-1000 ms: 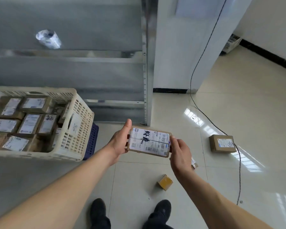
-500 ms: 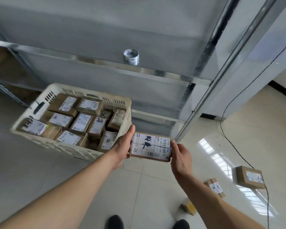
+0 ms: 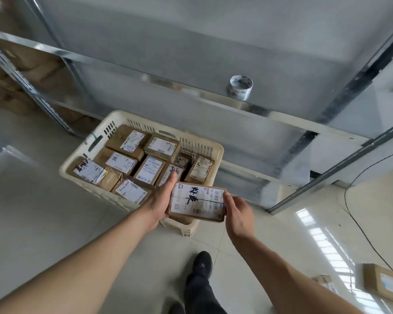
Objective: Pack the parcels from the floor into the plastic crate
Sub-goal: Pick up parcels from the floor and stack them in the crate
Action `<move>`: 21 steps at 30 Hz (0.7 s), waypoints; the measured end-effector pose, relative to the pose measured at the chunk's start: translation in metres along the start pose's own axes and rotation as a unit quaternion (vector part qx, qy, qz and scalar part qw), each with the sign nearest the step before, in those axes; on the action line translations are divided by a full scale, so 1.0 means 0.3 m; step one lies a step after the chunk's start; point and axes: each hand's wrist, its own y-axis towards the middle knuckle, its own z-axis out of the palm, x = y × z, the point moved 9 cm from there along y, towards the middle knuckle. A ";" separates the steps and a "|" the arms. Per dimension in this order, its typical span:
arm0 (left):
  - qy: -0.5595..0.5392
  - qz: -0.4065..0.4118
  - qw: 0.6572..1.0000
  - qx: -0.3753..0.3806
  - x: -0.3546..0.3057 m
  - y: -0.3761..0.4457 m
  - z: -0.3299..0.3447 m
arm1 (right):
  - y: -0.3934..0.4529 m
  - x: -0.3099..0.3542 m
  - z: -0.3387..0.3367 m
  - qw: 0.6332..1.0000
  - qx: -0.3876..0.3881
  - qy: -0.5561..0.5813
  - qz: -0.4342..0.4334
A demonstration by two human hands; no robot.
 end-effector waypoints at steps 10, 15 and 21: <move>-0.013 -0.041 0.998 -0.054 -0.117 0.140 -0.163 | 0.202 0.138 0.195 0.998 0.067 -0.021 0.002; -0.020 -0.025 0.997 -0.076 -0.170 0.199 -0.220 | 0.268 0.190 0.251 0.997 0.080 -0.012 0.001; -0.017 -0.029 0.996 -0.077 -0.193 0.286 -0.329 | 0.330 0.220 0.349 0.997 0.078 -0.017 0.019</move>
